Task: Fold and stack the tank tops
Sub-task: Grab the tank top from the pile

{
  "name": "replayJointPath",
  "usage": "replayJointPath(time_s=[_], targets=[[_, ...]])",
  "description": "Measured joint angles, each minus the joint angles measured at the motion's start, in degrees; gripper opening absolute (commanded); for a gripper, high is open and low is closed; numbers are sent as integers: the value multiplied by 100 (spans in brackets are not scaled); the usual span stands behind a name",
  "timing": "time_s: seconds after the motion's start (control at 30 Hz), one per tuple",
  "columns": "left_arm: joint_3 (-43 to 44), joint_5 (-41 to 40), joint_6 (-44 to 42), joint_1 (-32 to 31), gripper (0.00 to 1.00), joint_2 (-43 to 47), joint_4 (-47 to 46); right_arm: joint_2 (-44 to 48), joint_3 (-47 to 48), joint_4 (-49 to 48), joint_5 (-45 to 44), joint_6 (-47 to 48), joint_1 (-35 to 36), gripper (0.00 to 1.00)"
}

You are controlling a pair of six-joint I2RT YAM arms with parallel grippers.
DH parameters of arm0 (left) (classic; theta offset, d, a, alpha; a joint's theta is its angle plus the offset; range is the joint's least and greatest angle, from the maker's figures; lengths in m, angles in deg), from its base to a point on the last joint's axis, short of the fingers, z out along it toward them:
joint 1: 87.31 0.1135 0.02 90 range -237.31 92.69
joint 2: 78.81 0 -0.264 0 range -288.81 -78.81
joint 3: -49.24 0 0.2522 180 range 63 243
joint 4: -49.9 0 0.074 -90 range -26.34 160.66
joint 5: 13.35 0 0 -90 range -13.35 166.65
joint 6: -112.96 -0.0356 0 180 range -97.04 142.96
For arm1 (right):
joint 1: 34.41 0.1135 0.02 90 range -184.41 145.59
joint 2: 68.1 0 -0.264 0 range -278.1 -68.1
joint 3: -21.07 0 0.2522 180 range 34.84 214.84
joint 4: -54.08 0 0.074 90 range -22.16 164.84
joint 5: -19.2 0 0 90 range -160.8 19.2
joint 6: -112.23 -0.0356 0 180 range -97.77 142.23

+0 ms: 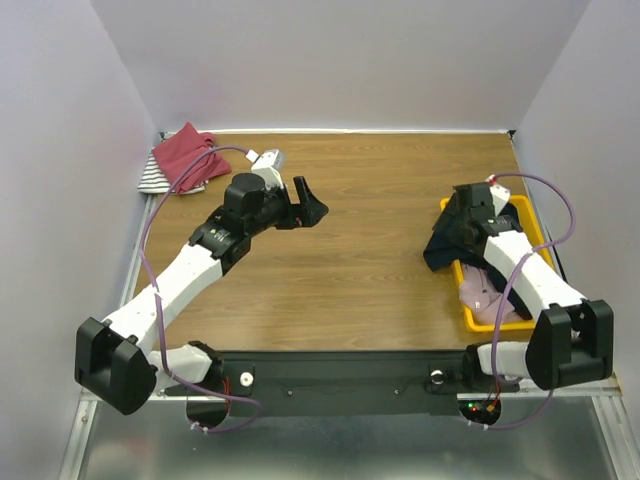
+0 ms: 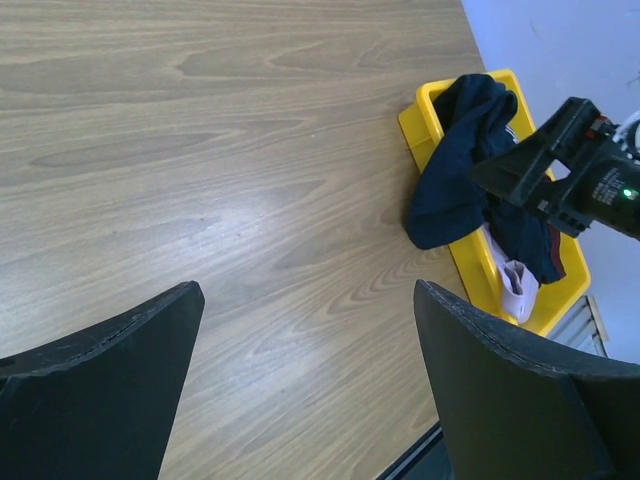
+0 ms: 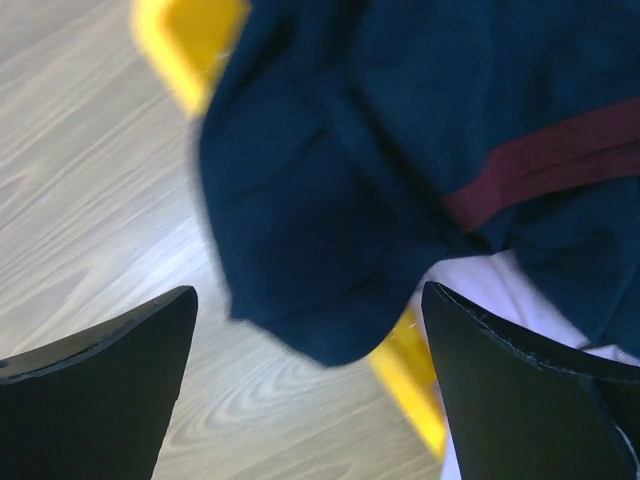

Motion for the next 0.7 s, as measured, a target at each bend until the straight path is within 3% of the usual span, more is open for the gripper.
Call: replayJointPath(time_s=[0.3, 0.4, 0.47, 0.5, 0.63, 0.7], targets=[[-13, 216, -17, 0, 98, 92, 0, -579, -321, -643, 369, 22, -1486, 95], [-13, 273, -42, 0, 98, 103, 0, -861, -330, -953, 426, 39, -1753, 79], [-13, 286, -46, 0, 98, 103, 0, -1082, -330, -1163, 474, 63, -1871, 60], [-13, 286, -46, 0, 98, 103, 0, -1182, -330, -1244, 492, 55, -1915, 45], [-13, 289, -46, 0, 98, 103, 0, -1307, -247, -1351, 501, 101, -1974, 25], [-13, 286, -48, 0, 98, 103, 0, -1305, -94, -1318, 505, 131, -1974, 21]])
